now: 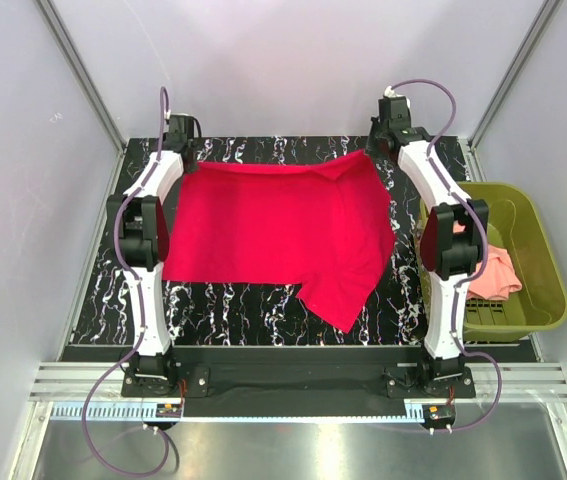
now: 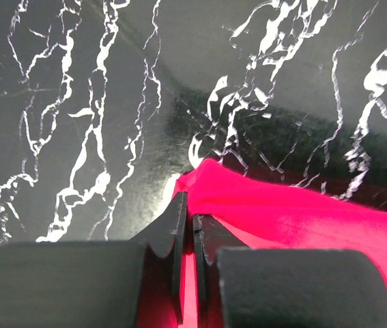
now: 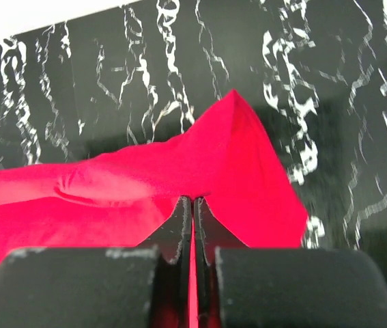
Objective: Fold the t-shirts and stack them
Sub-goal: Fold the tshirt
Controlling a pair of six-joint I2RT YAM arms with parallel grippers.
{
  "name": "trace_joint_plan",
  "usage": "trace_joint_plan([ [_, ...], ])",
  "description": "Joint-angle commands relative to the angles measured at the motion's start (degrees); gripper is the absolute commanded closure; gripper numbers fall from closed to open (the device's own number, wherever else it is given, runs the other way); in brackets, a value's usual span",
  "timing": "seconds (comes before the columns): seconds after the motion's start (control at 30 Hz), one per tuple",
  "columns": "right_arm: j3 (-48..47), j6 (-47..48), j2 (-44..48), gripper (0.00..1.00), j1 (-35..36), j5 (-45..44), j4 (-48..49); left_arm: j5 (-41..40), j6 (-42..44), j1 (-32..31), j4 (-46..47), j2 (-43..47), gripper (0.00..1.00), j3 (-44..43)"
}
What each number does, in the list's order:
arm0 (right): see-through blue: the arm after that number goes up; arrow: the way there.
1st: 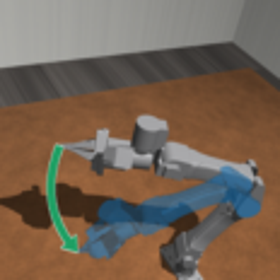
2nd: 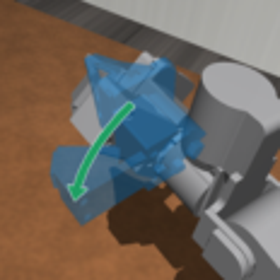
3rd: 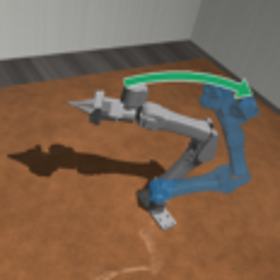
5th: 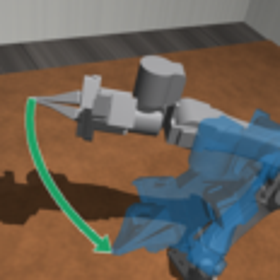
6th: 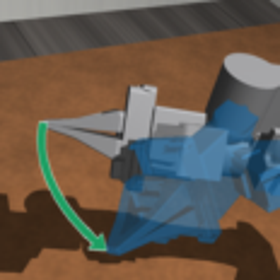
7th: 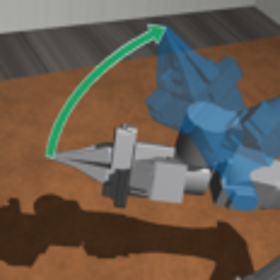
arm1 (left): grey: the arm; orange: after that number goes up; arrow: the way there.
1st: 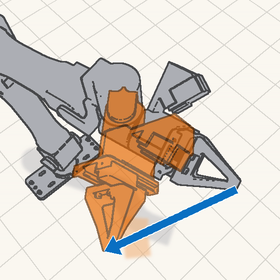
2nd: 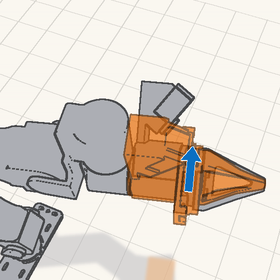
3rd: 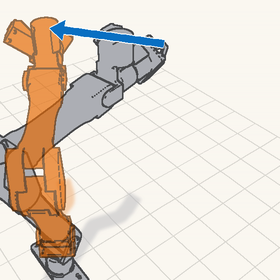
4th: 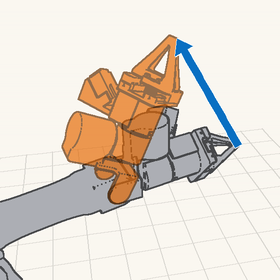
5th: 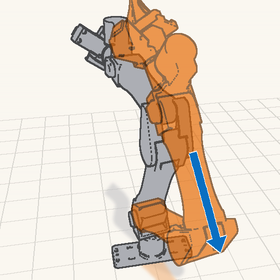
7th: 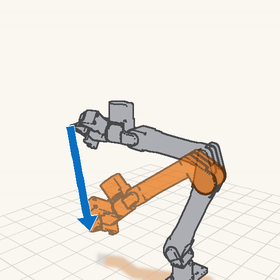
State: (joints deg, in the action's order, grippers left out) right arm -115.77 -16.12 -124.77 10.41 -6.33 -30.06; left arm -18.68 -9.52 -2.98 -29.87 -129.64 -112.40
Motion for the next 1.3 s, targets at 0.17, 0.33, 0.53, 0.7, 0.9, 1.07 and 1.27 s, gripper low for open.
trace_joint_plan([
  [0.17,1.94,-3.74,10.86,1.00,-0.31,0.79,-10.53,-6.62,6.09,0.52,0.34,7.65,0.90,5.44],
  [0.33,6.07,-4.80,14.02,1.00,-0.31,2.98,-13.18,-6.99,5.39,0.43,-2.29,8.00,0.90,6.58],
  [0.53,12.40,-5.33,16.40,1.00,-0.31,4.75,-14.58,-7.78,4.86,0.35,-6.34,7.04,0.91,6.22],
  [0.7,14.78,-5.50,16.75,1.00,-0.22,4.83,-15.99,-7.86,4.07,0.00,-8.27,6.77,0.91,7.02],
  [0.9,18.72,-6.03,17.45,1.00,-0.22,4.22,-17.13,-8.65,4.07,-1.32,-10.82,6.25,0.86,7.11],
  [1.07,22.59,-6.91,18.07,1.00,-0.31,4.22,-16.52,-9.45,3.02,-2.02,-12.58,5.55,0.86,7.02],
  [1.27,25.93,-7.26,18.07,1.00,-0.39,5.01,-15.46,-8.83,2.49,-2.03,-12.67,5.10,0.80,7.63],
])
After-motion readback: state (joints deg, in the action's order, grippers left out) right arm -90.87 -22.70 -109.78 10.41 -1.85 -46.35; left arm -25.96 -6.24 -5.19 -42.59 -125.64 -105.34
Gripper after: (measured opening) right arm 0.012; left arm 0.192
